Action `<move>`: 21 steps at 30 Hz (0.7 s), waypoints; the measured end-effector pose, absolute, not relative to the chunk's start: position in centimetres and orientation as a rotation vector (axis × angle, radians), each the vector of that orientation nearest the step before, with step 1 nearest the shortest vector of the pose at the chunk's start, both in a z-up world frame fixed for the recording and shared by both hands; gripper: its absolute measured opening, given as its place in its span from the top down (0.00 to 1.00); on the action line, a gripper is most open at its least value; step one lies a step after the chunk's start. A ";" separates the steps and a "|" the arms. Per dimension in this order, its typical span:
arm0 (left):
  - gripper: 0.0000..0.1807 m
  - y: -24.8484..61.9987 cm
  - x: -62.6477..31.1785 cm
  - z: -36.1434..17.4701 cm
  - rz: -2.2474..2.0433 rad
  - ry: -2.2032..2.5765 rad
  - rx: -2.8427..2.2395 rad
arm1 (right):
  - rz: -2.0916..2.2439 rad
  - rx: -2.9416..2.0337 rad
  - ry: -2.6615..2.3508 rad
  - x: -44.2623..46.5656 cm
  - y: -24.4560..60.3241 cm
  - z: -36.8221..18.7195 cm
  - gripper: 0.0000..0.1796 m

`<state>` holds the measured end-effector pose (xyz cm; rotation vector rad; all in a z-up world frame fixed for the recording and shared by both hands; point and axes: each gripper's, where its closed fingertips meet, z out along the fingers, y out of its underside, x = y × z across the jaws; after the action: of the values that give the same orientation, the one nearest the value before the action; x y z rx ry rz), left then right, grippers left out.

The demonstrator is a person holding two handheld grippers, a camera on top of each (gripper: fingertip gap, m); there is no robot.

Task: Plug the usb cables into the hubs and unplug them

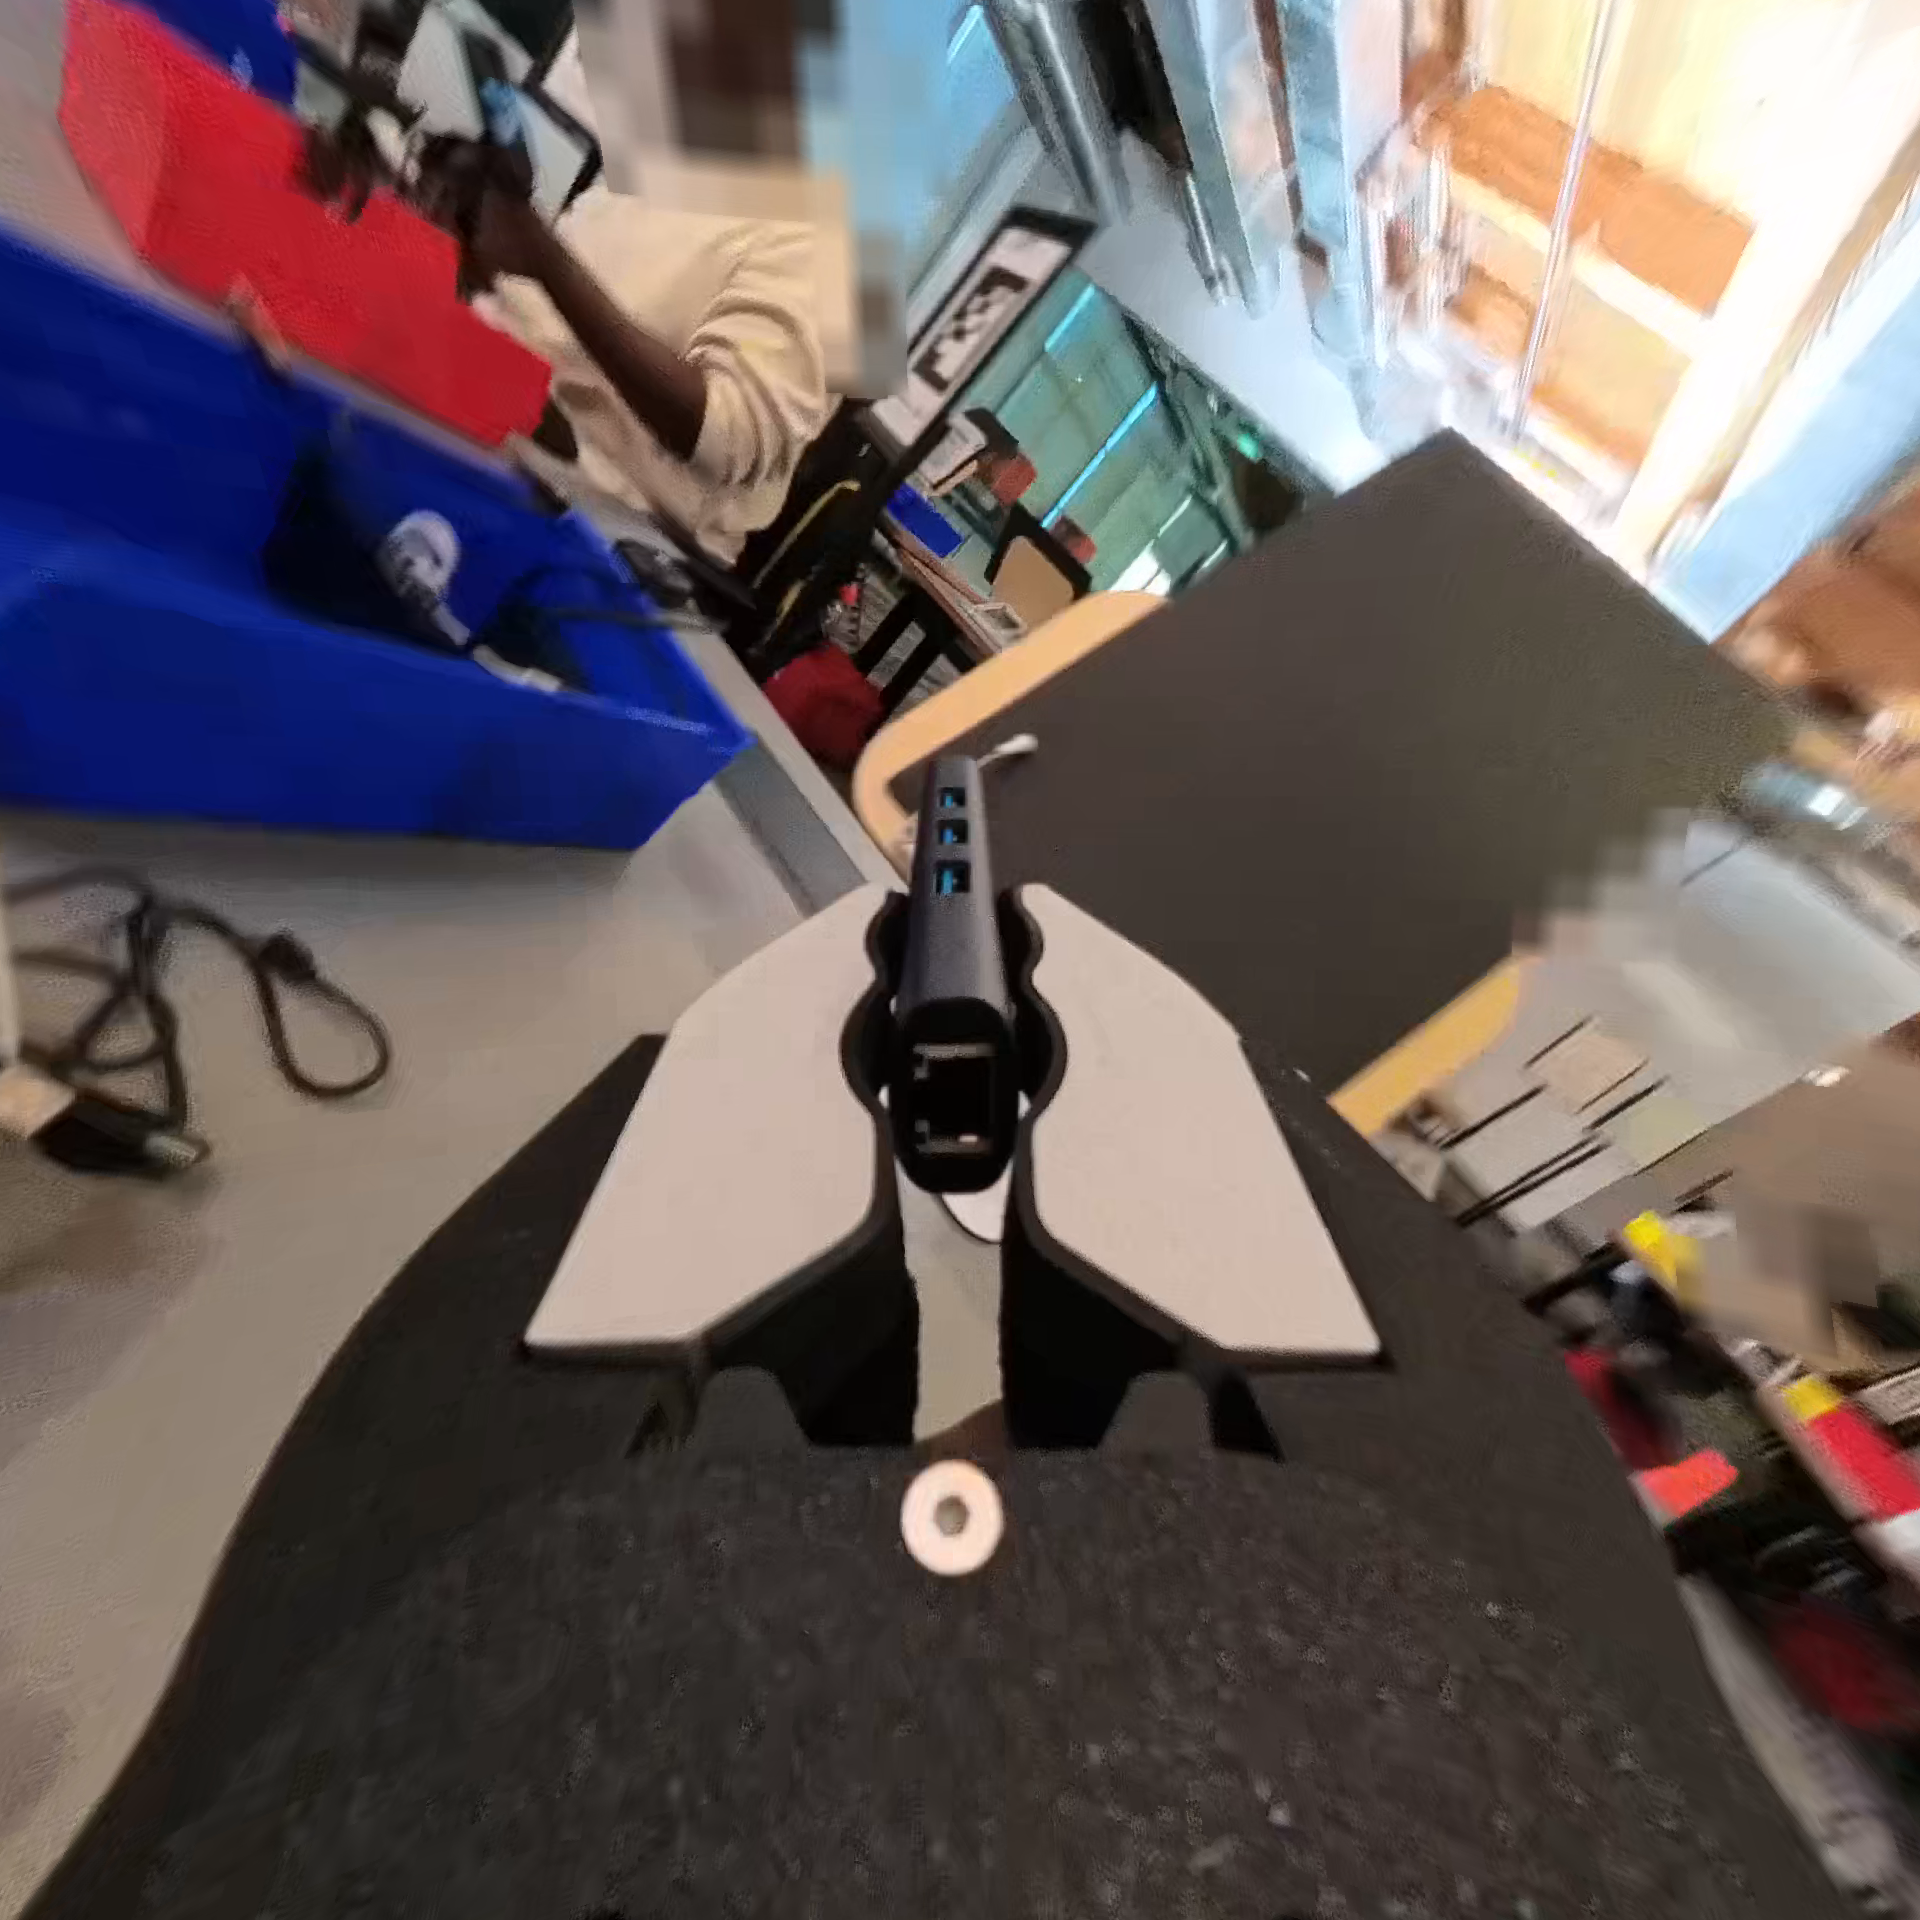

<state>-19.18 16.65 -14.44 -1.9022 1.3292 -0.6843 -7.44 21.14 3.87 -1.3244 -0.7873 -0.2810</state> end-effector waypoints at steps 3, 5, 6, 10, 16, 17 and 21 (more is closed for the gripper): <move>0.92 16.7 -19.5 -15.0 -0.696 1.334 -1.919 | -0.121 -1.573 -0.661 0.8 22.0 8.8 0.90; 0.92 16.7 -19.6 -14.9 -0.704 1.334 -1.914 | -0.053 -1.778 -0.605 7.1 23.0 8.6 0.91; 0.92 16.8 -19.7 -14.9 -0.707 1.334 -1.913 | -0.003 -1.880 -0.579 9.7 23.5 7.7 0.91; 0.92 16.9 -19.7 -15.4 -0.708 1.337 -1.923 | -0.039 -2.057 -0.479 16.9 27.3 3.5 0.90; 0.92 17.3 -20.0 -15.1 -0.701 1.310 -1.915 | -0.391 -2.570 -0.711 19.7 29.5 -9.2 0.91; 0.92 17.3 -20.0 -15.1 -0.711 1.305 -1.919 | -0.485 -2.627 -0.734 19.9 29.7 -10.8 0.91; 0.92 17.1 -20.2 -15.4 -0.719 1.303 -1.930 | -0.493 -2.784 -0.697 17.7 30.3 -14.7 0.79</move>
<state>-20.20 17.11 -15.38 -1.9301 1.3025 -0.7194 17.72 30.30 -14.72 -2.7837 -0.6975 -0.4929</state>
